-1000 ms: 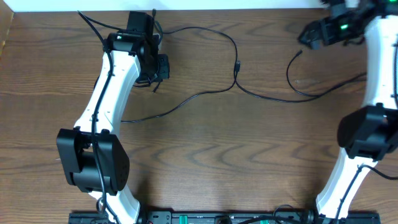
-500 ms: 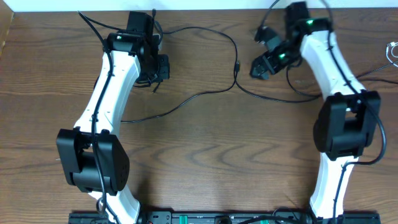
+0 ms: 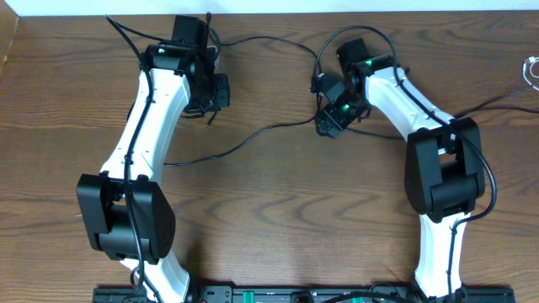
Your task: Untangle cables
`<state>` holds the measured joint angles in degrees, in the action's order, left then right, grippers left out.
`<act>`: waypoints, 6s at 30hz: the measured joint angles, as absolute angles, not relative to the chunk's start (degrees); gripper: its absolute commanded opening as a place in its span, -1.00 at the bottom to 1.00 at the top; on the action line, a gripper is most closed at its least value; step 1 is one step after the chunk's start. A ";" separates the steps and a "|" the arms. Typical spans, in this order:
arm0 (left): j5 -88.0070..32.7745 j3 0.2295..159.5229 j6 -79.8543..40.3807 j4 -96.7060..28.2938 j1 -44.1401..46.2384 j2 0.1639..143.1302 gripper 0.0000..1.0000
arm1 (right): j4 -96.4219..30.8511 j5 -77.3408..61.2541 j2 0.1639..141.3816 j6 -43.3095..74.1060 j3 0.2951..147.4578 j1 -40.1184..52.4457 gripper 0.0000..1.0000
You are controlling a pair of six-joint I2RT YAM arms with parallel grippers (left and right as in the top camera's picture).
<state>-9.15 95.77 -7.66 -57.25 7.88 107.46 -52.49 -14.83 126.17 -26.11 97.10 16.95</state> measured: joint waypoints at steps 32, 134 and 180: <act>-9.15 95.77 -7.66 -57.25 7.88 107.46 -0.85 | -50.68 -9.08 126.15 -10.02 107.53 12.82 -0.98; -6.94 97.03 -5.74 -61.28 -5.19 91.05 -0.83 | -10.90 -2.59 117.62 58.13 76.71 36.71 0.31; -7.16 95.46 -5.72 -62.37 -5.19 91.09 -0.83 | -33.93 6.61 129.80 41.39 96.49 39.46 -0.15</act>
